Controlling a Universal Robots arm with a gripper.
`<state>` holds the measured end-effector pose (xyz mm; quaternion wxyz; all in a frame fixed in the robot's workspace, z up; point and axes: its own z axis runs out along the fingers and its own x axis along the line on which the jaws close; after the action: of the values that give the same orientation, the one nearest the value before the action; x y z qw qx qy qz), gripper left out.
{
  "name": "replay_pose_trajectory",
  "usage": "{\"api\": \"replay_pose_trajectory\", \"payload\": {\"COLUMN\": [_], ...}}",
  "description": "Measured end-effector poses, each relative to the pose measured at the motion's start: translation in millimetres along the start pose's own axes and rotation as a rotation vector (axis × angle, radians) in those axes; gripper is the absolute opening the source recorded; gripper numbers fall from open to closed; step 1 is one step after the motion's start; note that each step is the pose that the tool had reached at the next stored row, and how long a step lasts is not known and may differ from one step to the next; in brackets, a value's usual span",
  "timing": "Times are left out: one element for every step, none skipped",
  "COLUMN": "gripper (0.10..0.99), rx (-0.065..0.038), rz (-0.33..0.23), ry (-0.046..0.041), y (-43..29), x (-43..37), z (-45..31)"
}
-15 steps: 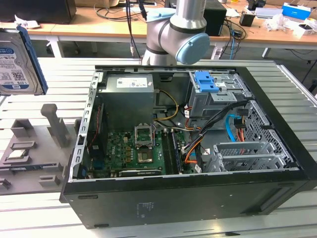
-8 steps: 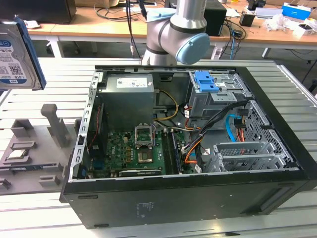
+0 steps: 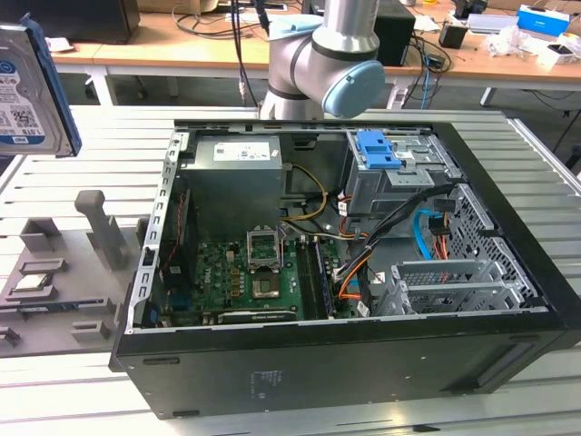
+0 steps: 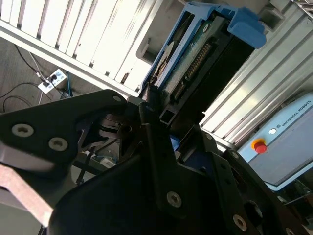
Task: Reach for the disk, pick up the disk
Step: 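Pick up the disk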
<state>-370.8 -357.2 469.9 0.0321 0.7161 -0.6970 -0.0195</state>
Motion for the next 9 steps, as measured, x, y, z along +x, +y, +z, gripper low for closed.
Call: {"api": "replay_pose_trajectory", "payload": {"gripper": [0.365, 0.365, 0.365, 0.365, 0.365, 0.365, 0.365, 0.365, 0.365], "rx": [-0.001, -0.001, -0.002, -0.004, -0.004, -0.005, -0.006, -0.007, -0.008], "rz": [0.000, 0.000, 0.000, 0.000, 0.000, 0.000, 0.000, 0.000, 0.000], "ry": [0.0003, 0.0006, 0.0010, 0.0015, 0.0018, 0.0021, 0.0027, 0.0031, 0.0034], "y": [-0.2, -0.3, -0.6, -0.9, -1.1, -1.3, -1.6, -1.8, -2.0], "x": [0.0, 0.0, 0.0, 0.0, 0.0, 0.0, 0.0, 0.0, 0.0], "z": [-1.4, -2.8, -5.2, -7.3, -8.7, -10.3, -12.7, -14.2, -15.4]}}
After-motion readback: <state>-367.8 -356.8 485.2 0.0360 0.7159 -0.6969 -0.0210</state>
